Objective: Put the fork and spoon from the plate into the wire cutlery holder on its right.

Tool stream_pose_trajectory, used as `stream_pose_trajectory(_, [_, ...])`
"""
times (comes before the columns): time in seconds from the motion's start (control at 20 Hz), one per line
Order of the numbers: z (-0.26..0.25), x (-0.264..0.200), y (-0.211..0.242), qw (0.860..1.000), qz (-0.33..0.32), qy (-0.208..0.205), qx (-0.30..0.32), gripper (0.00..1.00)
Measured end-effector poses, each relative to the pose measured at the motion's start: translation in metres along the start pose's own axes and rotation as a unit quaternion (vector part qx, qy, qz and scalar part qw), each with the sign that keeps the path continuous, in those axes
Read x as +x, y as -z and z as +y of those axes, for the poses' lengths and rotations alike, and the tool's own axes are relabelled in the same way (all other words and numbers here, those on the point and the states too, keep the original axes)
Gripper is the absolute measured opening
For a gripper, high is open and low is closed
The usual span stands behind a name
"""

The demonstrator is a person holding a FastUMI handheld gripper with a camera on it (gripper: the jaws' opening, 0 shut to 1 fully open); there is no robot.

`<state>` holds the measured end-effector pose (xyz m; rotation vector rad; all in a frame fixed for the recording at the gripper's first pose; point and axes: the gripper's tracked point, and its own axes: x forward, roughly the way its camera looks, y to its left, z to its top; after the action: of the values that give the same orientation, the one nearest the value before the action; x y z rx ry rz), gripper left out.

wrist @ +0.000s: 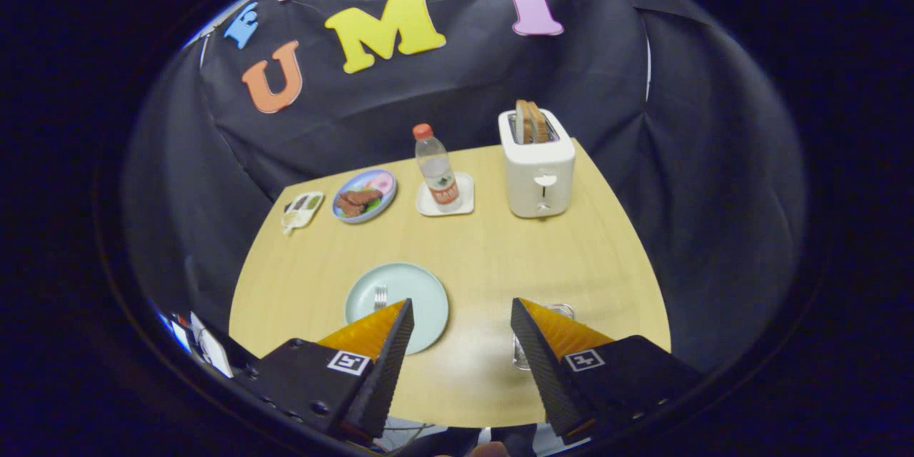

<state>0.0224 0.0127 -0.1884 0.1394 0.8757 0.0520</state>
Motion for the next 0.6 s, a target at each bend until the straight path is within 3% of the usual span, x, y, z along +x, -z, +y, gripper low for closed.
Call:
stream_pose_trajectory(0.25, [0.054,0.015,0.021,0.999,-0.03,-0.012,-0.005,0.87])
stream_pose_trajectory(0.45, [0.094,0.044,0.049,0.999,-0.025,-0.022,-0.009,0.96])
stream_pose_trajectory(0.6, [0.118,0.07,0.074,0.999,-0.008,-0.022,-0.027,0.97])
